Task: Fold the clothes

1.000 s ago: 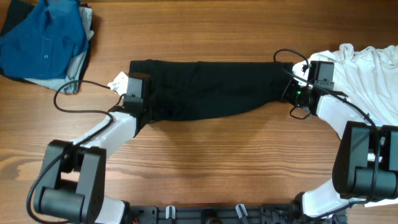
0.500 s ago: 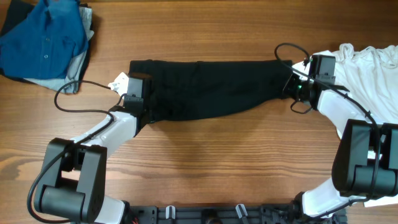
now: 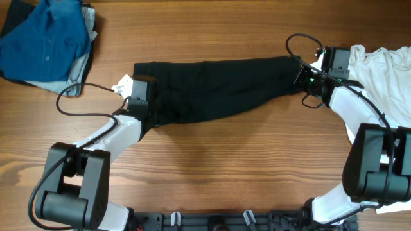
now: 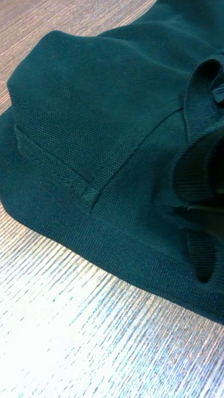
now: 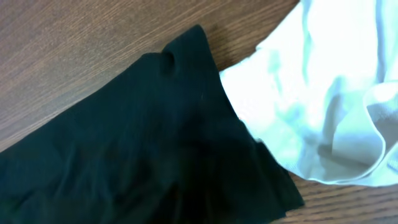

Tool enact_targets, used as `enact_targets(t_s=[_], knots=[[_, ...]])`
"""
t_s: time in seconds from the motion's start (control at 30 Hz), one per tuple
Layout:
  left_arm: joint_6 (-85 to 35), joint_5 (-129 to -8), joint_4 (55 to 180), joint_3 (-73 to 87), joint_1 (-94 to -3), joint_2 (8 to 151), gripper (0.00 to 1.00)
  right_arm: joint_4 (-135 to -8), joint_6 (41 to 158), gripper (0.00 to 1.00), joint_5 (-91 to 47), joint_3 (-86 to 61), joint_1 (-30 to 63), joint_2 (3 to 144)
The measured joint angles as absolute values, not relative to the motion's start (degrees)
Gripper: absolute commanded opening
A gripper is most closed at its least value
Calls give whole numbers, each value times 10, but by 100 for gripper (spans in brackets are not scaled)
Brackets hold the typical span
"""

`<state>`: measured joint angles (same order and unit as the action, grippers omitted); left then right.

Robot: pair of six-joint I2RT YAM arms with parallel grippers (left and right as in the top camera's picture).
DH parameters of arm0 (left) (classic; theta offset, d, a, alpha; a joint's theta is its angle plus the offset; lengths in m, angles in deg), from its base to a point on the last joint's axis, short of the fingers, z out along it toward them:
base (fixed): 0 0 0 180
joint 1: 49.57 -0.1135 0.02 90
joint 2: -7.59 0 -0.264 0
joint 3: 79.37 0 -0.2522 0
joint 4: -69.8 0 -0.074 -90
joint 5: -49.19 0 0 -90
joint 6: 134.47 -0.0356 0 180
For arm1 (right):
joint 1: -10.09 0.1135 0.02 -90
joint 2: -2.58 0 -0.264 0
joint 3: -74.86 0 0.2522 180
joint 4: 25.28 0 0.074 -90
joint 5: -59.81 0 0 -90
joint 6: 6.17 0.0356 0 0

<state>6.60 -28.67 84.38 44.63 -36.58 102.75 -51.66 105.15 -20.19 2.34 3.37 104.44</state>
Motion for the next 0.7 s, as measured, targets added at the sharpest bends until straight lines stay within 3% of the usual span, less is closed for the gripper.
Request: enact_targets(t_s=[0.03, 0.07, 0.1, 0.13, 0.17, 0.4, 0.57, 0.7], knots=[[66, -287, 844, 446, -366, 1027, 4, -512, 1052, 16, -202, 23, 34, 1045], [66, -287, 844, 446, -366, 1027, 4, -508, 1052, 27, -202, 23, 34, 1045], [66, -287, 844, 446, -366, 1027, 4, -504, 1052, 46, -202, 23, 34, 1045], [66, -287, 844, 446, -366, 1027, 4, -495, 1050, 95, -202, 23, 34, 1045], [66, -287, 844, 446, -366, 1027, 4, -488, 1052, 100, -202, 23, 34, 1045], [66, -287, 844, 446, -366, 1027, 4, -428, 1050, 99, -202, 20, 34, 1045], [64, -287, 833, 446, -366, 1027, 11, -409, 1050, 99, -202, 19, 34, 1045], [61, -287, 779, 445, -367, 1027, 4, -419, 1050, 99, -202, 13, 34, 1045]])
